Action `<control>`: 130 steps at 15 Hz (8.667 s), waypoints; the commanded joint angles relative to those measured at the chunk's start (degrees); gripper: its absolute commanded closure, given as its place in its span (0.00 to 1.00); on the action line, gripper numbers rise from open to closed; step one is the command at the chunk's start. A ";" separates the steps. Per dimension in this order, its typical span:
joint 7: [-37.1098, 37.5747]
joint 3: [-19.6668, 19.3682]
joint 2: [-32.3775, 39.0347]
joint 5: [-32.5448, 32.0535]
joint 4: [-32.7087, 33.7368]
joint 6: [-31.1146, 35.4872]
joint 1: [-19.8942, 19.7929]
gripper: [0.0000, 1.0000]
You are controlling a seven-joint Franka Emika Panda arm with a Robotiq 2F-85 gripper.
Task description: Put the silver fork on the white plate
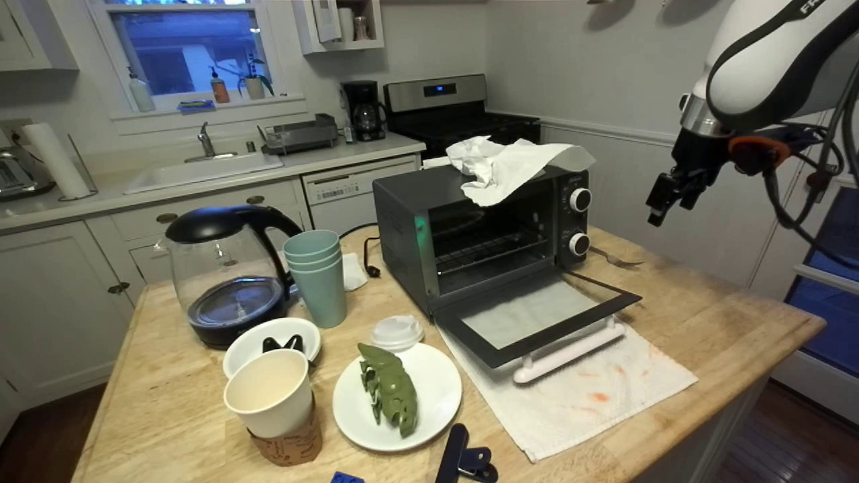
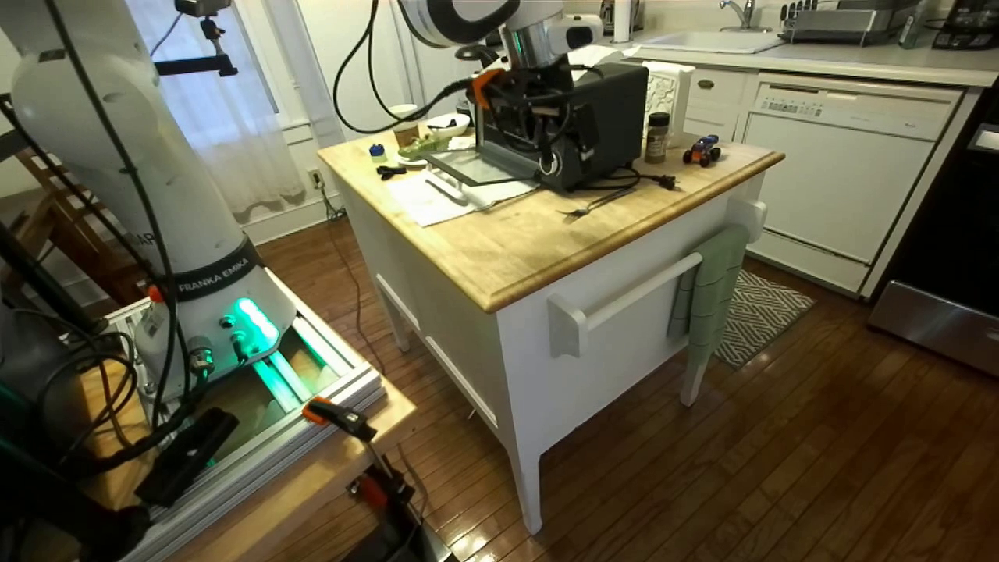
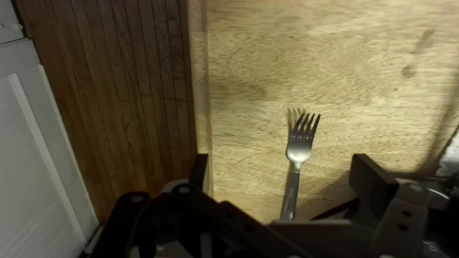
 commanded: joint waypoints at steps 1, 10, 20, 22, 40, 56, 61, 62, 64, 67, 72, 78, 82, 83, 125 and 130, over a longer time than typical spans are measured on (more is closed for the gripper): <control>1.00 0.86 1.44 -0.49 0.91 0.44 -0.94 0.00; -4.82 6.03 5.72 10.09 3.53 4.77 -3.48 0.00; -7.50 12.02 15.46 12.52 8.11 10.91 -8.93 0.00; -7.65 13.16 17.03 12.63 9.19 11.92 -10.29 0.00; -5.52 19.91 24.14 10.68 14.69 17.87 -15.16 0.72; -13.86 19.21 0.98 20.84 4.31 -19.22 -15.52 0.97; -24.47 11.68 -10.34 21.46 2.55 -43.23 -10.90 0.97; -27.28 10.23 -12.53 22.09 1.76 -44.88 -9.84 0.97; -33.27 7.57 -16.78 23.41 0.79 -47.05 -7.52 0.97; -39.11 4.86 -21.81 27.59 -0.66 -46.07 -3.33 0.97; -41.89 5.19 -25.00 39.76 -2.41 -41.51 4.32 0.97; -36.21 12.29 -23.89 48.42 -5.42 -31.94 13.51 0.97; -24.65 23.44 -19.77 55.54 -5.23 -14.16 16.80 0.97; -20.65 25.83 -17.70 55.30 -4.53 -9.13 17.84 0.97; 32.48 -12.03 16.38 21.63 5.44 23.60 65.94 0.97; 36.81 -15.89 19.30 22.01 7.49 23.08 70.34 0.97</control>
